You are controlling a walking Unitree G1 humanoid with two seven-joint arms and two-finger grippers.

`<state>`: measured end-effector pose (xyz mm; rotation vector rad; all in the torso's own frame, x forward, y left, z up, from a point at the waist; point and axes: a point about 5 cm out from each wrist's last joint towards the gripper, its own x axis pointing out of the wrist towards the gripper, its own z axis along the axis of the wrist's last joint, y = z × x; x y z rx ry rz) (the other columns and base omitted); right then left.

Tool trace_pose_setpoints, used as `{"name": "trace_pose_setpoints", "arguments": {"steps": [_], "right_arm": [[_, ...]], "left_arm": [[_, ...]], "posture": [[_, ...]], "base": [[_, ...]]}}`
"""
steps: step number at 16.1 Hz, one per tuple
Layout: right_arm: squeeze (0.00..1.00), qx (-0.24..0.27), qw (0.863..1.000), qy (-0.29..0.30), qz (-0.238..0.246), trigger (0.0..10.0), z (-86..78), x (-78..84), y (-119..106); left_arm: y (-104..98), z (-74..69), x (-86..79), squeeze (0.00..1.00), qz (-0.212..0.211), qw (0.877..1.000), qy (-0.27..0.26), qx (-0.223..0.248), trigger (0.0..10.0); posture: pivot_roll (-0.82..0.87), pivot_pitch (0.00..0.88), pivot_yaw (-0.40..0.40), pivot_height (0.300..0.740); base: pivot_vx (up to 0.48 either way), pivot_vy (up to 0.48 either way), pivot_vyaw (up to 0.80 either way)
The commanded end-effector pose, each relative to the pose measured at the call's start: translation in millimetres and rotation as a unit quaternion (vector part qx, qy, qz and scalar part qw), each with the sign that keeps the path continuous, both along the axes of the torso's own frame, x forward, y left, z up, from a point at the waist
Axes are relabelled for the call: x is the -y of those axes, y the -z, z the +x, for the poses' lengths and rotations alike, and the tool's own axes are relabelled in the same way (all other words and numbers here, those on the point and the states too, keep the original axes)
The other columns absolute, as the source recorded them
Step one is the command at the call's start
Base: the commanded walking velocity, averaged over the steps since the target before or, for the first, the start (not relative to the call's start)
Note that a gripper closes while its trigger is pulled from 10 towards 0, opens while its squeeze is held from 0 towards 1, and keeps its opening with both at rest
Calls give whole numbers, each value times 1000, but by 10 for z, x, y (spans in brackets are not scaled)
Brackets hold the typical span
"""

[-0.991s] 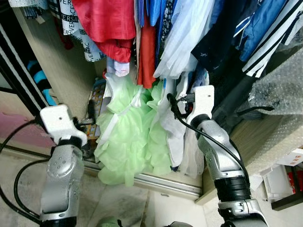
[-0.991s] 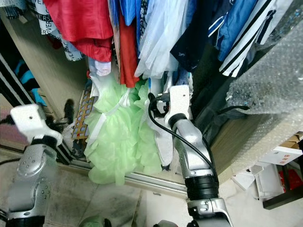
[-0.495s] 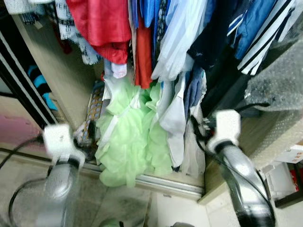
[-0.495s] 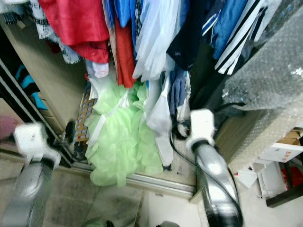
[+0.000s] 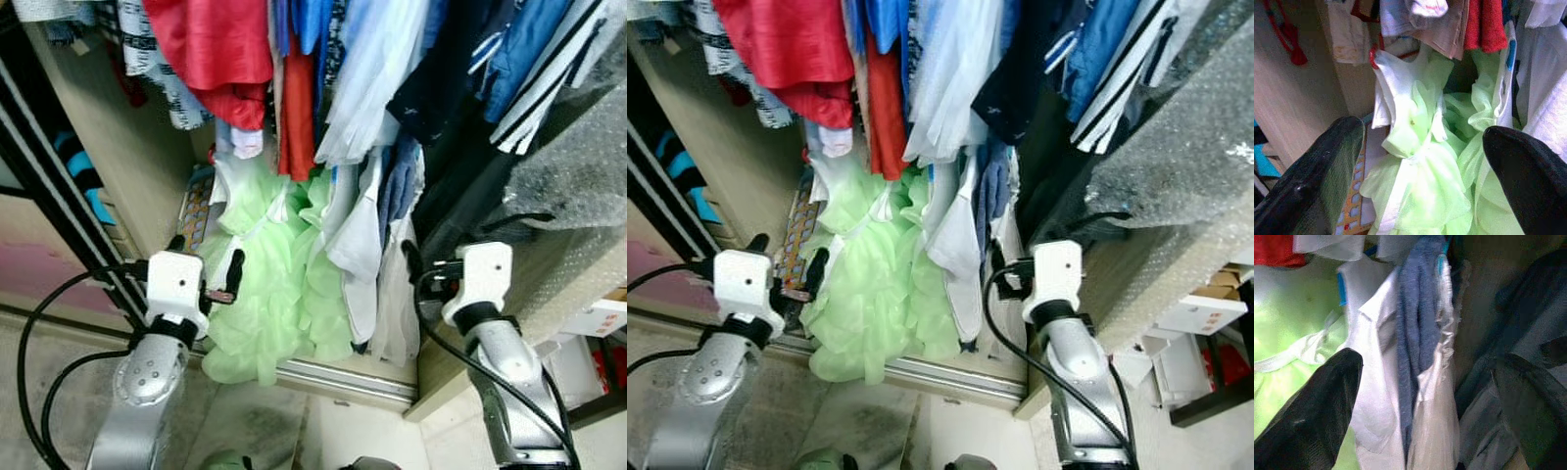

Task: Clean up the room

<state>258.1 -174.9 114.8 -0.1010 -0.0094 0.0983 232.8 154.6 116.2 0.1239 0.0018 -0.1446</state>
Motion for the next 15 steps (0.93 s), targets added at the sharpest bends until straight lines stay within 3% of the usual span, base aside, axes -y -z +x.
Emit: {"name": "trace_pose_setpoints", "arguments": {"steps": [1, 4, 6, 8, 11, 13, 15], "right_arm": [[0, 9, 1000, 25, 5, 10000, 43, 42, -79], [0, -8, 999, 35, 28, 10000, -12, 112, -32], [0, -23, 999, 43, -4, 10000, -65, 119, 61], [0, -10, 999, 26, -17, 10000, 91, 30, -4], [0, -1, 1000, 4, -2, 10000, 313, -91, -119], [0, 5, 1000, -13, 0, 10000, 404, -189, -155], [0, 4, 1000, -28, 3, 10000, 466, -260, -143]], "left_arm": [[16, -4, 32, 0, 2, 1000, 3, -1, 10000], [70, -17, -67, 0, 7, 999, -27, -16, 10000], [63, 23, -148, 0, -3, 999, -41, -36, 10000], [40, 68, -118, 0, -16, 999, -29, -26, 10000], [-32, 65, -70, 0, -46, 997, -61, 7, 10000], [-33, 32, -129, 0, -53, 993, -106, 4, 10000], [-3, 23, -187, 0, -49, 992, -116, -10, 10000]], "posture": [[-91, 0, 4, 740], [-97, 0, 19, 740], [-91, 0, 44, 740], [-77, 0, 15, 740], [-42, 0, -29, 740], [-19, 0, -52, 740], [2, 0, -66, 740]], "base": [[0, 0, 0], [0, 0, 0], [0, 0, 0], [0, 0, 800], [0, 0, 800], [0, 0, 800], [0, 0, 800]]}}
